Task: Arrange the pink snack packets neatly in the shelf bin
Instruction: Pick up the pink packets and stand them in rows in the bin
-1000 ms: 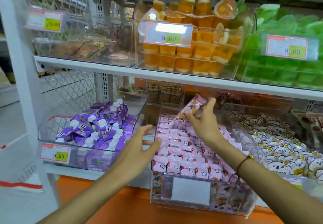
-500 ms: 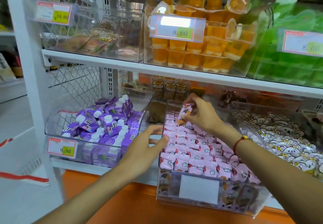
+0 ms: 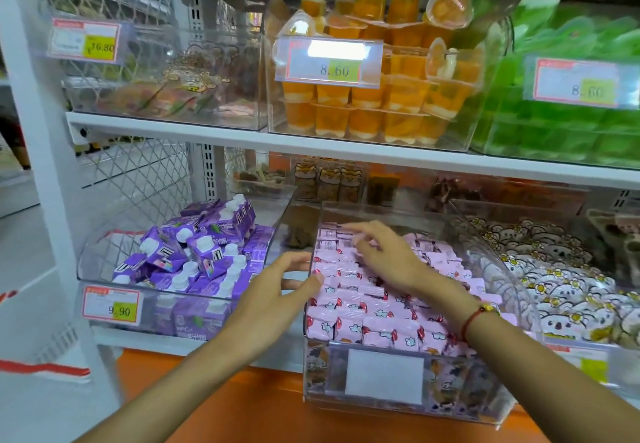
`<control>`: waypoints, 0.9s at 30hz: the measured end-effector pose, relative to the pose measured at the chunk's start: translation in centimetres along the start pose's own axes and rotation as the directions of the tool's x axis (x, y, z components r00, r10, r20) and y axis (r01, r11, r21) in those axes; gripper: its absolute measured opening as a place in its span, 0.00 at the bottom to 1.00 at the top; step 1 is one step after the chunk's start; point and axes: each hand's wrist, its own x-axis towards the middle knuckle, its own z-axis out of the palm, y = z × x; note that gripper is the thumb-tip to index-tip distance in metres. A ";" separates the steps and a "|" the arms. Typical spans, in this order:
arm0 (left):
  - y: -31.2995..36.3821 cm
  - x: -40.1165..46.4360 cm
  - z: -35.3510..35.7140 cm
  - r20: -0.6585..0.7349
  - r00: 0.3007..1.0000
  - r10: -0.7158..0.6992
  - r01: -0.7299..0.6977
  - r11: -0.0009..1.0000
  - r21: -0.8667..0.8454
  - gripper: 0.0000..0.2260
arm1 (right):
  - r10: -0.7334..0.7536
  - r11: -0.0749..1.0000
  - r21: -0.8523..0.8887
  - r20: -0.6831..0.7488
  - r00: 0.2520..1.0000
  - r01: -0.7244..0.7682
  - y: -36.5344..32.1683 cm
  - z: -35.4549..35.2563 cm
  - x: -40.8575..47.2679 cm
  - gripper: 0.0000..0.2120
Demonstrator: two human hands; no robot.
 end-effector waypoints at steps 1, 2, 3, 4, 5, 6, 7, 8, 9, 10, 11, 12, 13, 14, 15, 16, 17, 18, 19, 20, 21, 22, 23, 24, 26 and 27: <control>0.0 0.1 0.0 -0.006 1.000 0.011 -0.011 1.000 0.000 0.13 | -0.013 0.997 -0.078 0.072 0.997 0.019 0.0 0.3 -0.3 0.17; 0.0 0.1 0.1 -0.013 1.000 0.023 -0.023 1.000 0.002 0.12 | -0.018 0.987 -0.154 0.151 0.988 0.042 0.1 0.6 -0.4 0.18; 0.0 0.1 0.2 -0.021 0.999 0.031 -0.031 0.999 0.006 0.11 | -0.013 0.977 -0.206 0.208 0.978 0.057 0.0 0.7 -0.5 0.19; 0.1 0.1 0.3 -0.033 0.999 0.038 -0.037 0.999 0.017 0.11 | -0.011 0.974 -0.218 0.242 0.970 0.065 -0.1 0.5 -0.5 0.19; 0.1 0.0 0.3 -0.055 0.997 0.053 -0.050 0.997 0.057 0.13 | -0.017 0.976 -0.206 0.255 0.967 0.072 -0.3 0.1 -0.7 0.20; 0.1 0.0 0.2 -0.085 0.992 0.096 -0.085 0.987 0.134 0.15 | -0.030 0.977 -0.199 0.244 0.969 0.080 -0.3 -0.4 -1.1 0.20; 0.3 0.2 0.0 -0.106 0.979 0.176 -0.147 0.961 0.234 0.17 | -0.046 0.973 -0.213 0.212 0.976 0.092 -0.1 -0.9 -1.9 0.20; 0.8 0.5 -0.1 -0.106 0.955 0.277 -0.229 0.916 0.329 0.17 | -0.055 0.964 -0.249 0.167 0.984 0.096 0.3 -1.3 -2.9 0.19; 1.5 1.1 -0.3 -0.082 0.926 0.368 -0.308 0.865 0.396 0.17 | -0.054 0.948 -0.305 0.118 0.992 0.088 0.8 -1.7 -4.1 0.19; 2.4 2.0 -0.4 -0.041 0.904 0.425 -0.366 0.822 0.436 0.15 | -0.048 0.926 -0.370 0.075 0.996 0.073 1.3 -2.0 -5.3 0.19; 3.4 3.1 -0.3 0.016 0.892 0.452 -0.409 0.790 0.456 0.14 | -0.035 0.903 -0.426 0.040 0.999 0.049 1.6 -2.3 -6.3 0.19; 4.2 4.4 -0.1 0.082 0.887 0.454 -0.436 0.767 0.470 0.13 | -0.013 0.889 -0.457 0.013 1.000 0.018 1.9 -2.5 -7.0 0.20; 4.9 5.8 0.4 0.151 0.889 0.433 -0.447 0.746 0.494 0.14 | 0.007 0.885 -0.466 -0.005 1.000 -0.009 2.0 -2.6 -7.4 0.20; 5.5 7.2 1.1 0.215 0.892 0.397 -0.448 0.717 0.534 0.14 | 0.016 0.884 -0.467 -0.014 1.000 -0.021 1.9 -2.6 -7.7 0.20; 5.8 8.5 1.9 0.265 0.896 0.356 -0.443 0.684 0.580 0.14 | 0.010 0.887 -0.460 -0.020 1.000 -0.019 1.8 -2.6 -7.9 0.20; 5.9 9.6 2.7 0.301 0.901 0.314 -0.435 0.649 0.624 0.14 | -0.001 0.899 -0.438 -0.034 0.999 -0.014 1.7 -2.5 -8.0 0.20; 5.8 10.5 3.4 0.326 0.905 0.272 -0.424 0.613 0.666 0.13 | -0.007 0.914 -0.405 -0.061 0.998 -0.018 1.5 -2.4 -8.2 0.19; 5.6 11.4 4.1 0.348 0.908 0.232 -0.417 0.570 0.708 0.12 | -0.003 0.927 -0.374 -0.104 0.995 -0.036 1.4 -2.3 -8.4 0.19; 5.3 12.0 4.6 0.368 0.909 0.194 -0.414 0.518 0.749 0.10 | 0.002 0.928 -0.367 -0.158 0.988 -0.060 1.3 -2.2 -8.6 0.18; 5.1 12.5 5.0 0.386 0.909 0.156 -0.412 0.462 0.785 0.09 | 0.001 0.917 -0.389 -0.209 0.978 -0.084 1.2 -2.1 -8.7 0.18; 4.9 12.9 5.2 0.400 0.909 0.114 -0.410 0.413 0.814 0.09 | -0.004 0.901 -0.421 -0.245 0.970 -0.102 1.1 -2.0 -8.7 0.18; 4.9 13.2 5.4 0.406 0.911 0.075 -0.402 0.379 0.833 0.09 | -0.007 0.890 -0.441 -0.264 0.965 -0.114 1.1 -1.9 -8.8 0.18; 4.9 13.4 5.5 0.403 0.914 0.047 -0.391 0.369 0.843 0.09 | -0.002 0.886 -0.446 -0.269 0.963 -0.122 1.1 -1.8 -8.8 0.18; 4.9 13.5 5.6 0.396 0.918 0.036 -0.380 0.374 0.846 0.09 | 0.006 0.889 -0.439 -0.268 0.963 -0.128 1.1 -1.7 -8.8 0.18; 4.7 13.6 5.9 0.386 0.921 0.048 -0.374 0.380 0.846 0.08 | 0.022 0.900 -0.416 -0.258 0.966 -0.132 1.2 -1.7 -8.8 0.18; 4.6 13.5 6.1 0.384 0.922 0.058 -0.376 0.377 0.846 0.07 | 0.026 0.904 -0.408 -0.250 0.968 -0.130 1.3 -1.7 -8.8 0.18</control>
